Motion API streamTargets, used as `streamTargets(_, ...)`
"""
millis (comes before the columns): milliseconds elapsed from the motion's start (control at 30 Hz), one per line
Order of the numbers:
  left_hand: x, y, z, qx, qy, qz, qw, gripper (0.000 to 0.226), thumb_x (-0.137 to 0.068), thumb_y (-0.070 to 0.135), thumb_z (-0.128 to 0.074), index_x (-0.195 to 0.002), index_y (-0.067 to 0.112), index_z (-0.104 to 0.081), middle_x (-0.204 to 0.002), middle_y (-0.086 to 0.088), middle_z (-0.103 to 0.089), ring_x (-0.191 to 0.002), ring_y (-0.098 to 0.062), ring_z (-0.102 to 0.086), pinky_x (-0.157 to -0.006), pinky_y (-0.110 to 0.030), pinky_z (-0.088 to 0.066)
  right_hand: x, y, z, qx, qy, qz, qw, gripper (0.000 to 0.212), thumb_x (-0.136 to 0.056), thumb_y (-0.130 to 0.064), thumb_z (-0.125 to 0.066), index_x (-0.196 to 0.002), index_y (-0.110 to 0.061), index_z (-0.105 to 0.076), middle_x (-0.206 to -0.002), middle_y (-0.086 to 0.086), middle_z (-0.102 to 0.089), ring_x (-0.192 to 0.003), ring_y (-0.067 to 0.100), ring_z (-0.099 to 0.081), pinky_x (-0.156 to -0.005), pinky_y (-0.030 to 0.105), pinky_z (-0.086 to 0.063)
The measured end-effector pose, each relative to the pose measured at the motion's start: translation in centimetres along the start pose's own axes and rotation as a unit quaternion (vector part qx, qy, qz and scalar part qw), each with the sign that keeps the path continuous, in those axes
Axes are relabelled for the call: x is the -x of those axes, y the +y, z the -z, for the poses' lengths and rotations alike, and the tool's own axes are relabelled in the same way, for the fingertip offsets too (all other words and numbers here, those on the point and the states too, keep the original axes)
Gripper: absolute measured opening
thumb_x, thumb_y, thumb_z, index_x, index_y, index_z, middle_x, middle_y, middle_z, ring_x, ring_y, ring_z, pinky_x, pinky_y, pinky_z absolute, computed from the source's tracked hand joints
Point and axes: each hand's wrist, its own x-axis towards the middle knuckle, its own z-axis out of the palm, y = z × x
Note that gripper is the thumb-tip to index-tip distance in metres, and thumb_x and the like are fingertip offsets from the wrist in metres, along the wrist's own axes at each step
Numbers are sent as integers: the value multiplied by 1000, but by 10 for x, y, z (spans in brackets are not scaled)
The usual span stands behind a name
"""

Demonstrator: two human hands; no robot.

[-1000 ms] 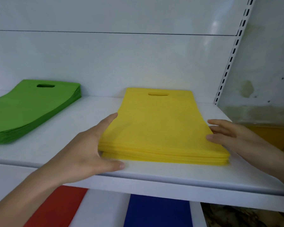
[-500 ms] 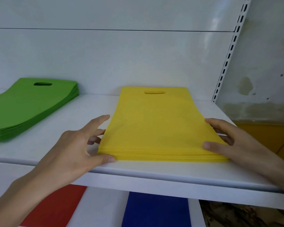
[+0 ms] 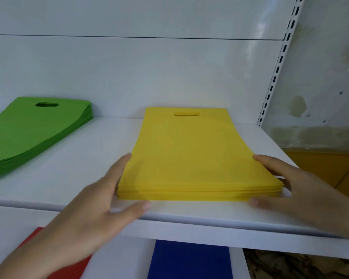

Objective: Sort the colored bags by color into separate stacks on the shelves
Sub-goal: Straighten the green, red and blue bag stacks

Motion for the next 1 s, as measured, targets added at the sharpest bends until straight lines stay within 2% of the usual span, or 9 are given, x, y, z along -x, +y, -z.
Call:
streamTargets(100,5,2,-8,-32,-2,-26,999,81,-66,80,-40,-136,51,-13,-125,37,-36,-107,20,-36,-82,9,-24,7,2,-7,-79,-7,-5,997,73,-45,-64,-68,-112,-61,-38,-110,-39,-54,-104,-15,-51,-95,21,-44)
streamTargets(167,3,3,-5,-58,16,-34,998,76,-74,60,-46,-142,34,-26,-95,19,-57,-85,13,-49,-74,2,-33,9,4,-8,-79,5,-6,997,68,-44,-77,-62,-107,-61,-41,-108,-42,-53,-103,-17,-51,-93,22,-45)
streamTargets(233,-2,3,-1,-85,20,-56,995,69,-73,48,-49,-137,25,-42,-69,11,-55,-72,19,-49,-68,0,-34,9,3,-6,-69,15,-12,997,78,-34,-86,-62,-105,-62,-43,-105,-47,-51,-100,-23,-49,-85,15,-46)
streamTargets(333,-2,0,4,-76,31,-67,994,60,-68,54,-51,-126,40,-49,-75,29,-57,-79,25,-46,-67,4,-32,5,5,2,-54,27,-16,998,93,-19,-89,-63,-105,-58,-48,-102,-47,-52,-98,-24,-51,-76,6,-43)
streamTargets(467,-3,-3,7,-82,30,-73,994,50,-72,70,-48,-114,45,-59,-103,37,-49,-91,-2,-53,-75,10,-27,4,10,5,-47,33,-5,998,88,-21,-90,-62,-102,-55,-55,-98,-53,-50,-97,-26,-49,-84,12,-43)
streamTargets(633,-3,-2,9,-40,53,-51,997,29,-68,57,-70,-94,58,-58,-87,57,-46,-83,31,-44,-73,7,-30,5,15,0,-66,35,-14,997,91,-18,-82,-72,-102,-52,-59,-106,-44,-54,-108,-12,-53,-95,23,-44)
streamTargets(767,-2,-1,7,-29,90,-33,995,42,-54,50,-64,-96,49,-57,-74,60,-42,-83,24,-44,-72,8,-28,6,14,-1,-59,56,-6,997,98,-13,-81,-72,-105,-50,-58,-105,-45,-53,-105,-12,-56,-92,22,-46)
streamTargets(933,-1,3,7,-15,123,-13,992,33,-57,31,-78,-85,39,-65,-48,40,-49,-41,16,-43,-52,3,-31,7,15,-3,-67,80,-2,995,97,-13,-81,-72,-103,-46,-61,-102,-40,-59,-103,-10,-58,-92,23,-48)
streamTargets(1000,1,6,7,-14,125,-19,992,35,-57,21,-82,-78,43,-64,-42,36,-47,-41,19,-41,-51,6,-29,9,15,-4,-76,84,-3,994,96,-11,-82,-71,-100,-47,-60,-99,-40,-59,-100,-13,-58,-85,15,-48)
